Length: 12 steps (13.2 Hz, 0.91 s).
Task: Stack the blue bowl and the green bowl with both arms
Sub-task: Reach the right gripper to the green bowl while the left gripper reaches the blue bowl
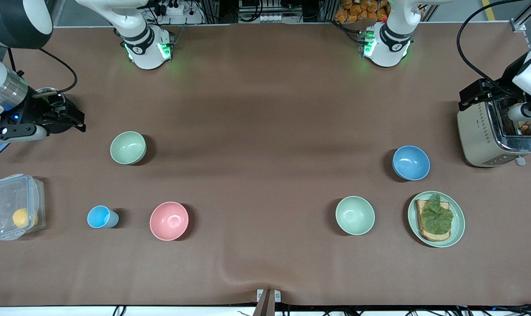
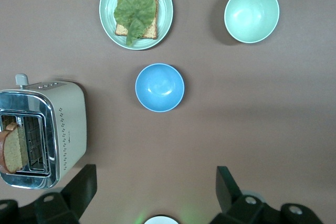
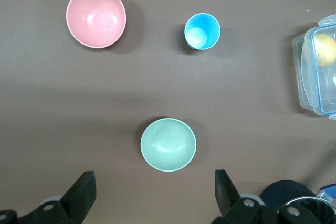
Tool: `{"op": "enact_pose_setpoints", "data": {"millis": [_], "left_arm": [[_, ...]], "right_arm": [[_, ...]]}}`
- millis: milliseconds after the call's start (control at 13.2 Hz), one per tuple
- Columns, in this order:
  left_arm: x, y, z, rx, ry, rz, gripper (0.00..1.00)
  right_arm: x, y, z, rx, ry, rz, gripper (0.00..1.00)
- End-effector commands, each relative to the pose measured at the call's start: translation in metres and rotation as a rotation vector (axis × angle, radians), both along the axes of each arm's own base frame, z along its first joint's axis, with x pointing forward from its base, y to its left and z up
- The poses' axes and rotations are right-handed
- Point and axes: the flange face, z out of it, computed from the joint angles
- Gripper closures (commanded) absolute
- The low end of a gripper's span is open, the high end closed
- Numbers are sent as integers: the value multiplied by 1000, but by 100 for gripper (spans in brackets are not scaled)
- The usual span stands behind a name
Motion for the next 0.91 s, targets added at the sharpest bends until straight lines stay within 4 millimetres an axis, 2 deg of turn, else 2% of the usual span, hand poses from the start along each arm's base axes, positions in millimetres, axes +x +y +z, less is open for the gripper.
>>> {"op": "enact_pose_setpoints", "data": {"millis": [0,152,304,532,684,836], "left_arm": [[-10,1,2,6,14,6,0],[-3,5,-2,5,8,15,0],[10,10,-18,6,14,22,0],[44,12,-86,25,120,25,0],[66,40,-125,17,103,34,0],[70,51,-183,13,159,24,0]], "right_arm": [[-4,7,0,-11,-4,13,0],[-4,6,0,-13,-4,12,0],[-1,7,-4,-12,6,16,0],[8,5,-29,-13,55,26,0],[21,0,-58,-12,108,19,0],[25,-15,-66,-17,125,27,0]]}}
